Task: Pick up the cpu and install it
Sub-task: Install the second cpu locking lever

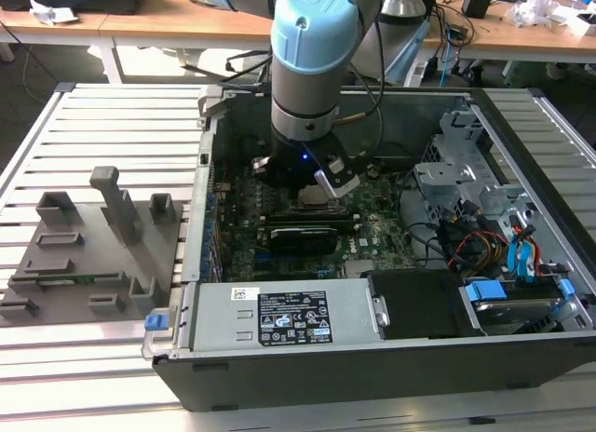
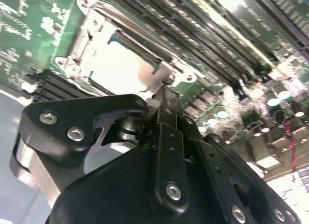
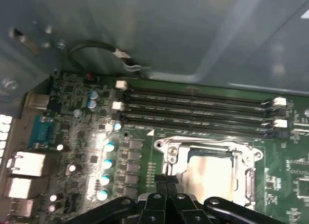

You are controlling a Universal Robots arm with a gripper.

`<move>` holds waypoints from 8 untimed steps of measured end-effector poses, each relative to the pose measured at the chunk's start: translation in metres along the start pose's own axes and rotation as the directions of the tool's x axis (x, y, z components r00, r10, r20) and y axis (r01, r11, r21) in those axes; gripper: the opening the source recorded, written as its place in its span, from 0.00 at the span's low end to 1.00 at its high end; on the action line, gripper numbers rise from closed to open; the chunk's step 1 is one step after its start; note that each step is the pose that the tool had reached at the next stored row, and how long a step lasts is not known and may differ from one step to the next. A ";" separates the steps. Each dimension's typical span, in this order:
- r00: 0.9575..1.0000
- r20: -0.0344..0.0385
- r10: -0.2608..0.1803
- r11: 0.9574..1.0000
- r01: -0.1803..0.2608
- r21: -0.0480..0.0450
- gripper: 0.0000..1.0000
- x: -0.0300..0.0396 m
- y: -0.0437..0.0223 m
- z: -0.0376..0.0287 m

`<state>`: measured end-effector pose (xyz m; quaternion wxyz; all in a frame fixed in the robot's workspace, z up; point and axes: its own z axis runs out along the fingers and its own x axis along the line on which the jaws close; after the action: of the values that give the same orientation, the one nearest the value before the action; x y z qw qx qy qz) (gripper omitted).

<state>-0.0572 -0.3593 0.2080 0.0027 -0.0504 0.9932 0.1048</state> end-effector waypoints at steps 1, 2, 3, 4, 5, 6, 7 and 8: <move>1.000 0.000 0.000 1.000 0.000 0.004 0.11 -0.0021 0.0012 0.0003; 1.000 -0.001 0.000 1.000 0.000 0.011 0.11 -0.0047 0.0027 0.0006; 1.000 -0.004 0.000 0.999 0.000 0.033 0.11 -0.0095 0.0060 0.0014; 1.000 -0.007 0.001 0.999 0.000 0.055 0.11 -0.0129 0.0080 0.0019; 1.000 -0.013 0.002 0.996 -0.001 0.091 0.11 -0.0178 0.0108 0.0026; 1.000 -0.018 0.003 0.992 0.000 0.129 0.11 -0.0223 0.0126 0.0030; 1.000 -0.021 0.004 0.989 0.000 0.151 0.11 -0.0248 0.0135 0.0033; 1.000 -0.023 0.004 0.986 0.000 0.166 0.11 -0.0268 0.0143 0.0035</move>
<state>-0.0320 -0.3420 0.2080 -0.0050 -0.0501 0.9985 0.0212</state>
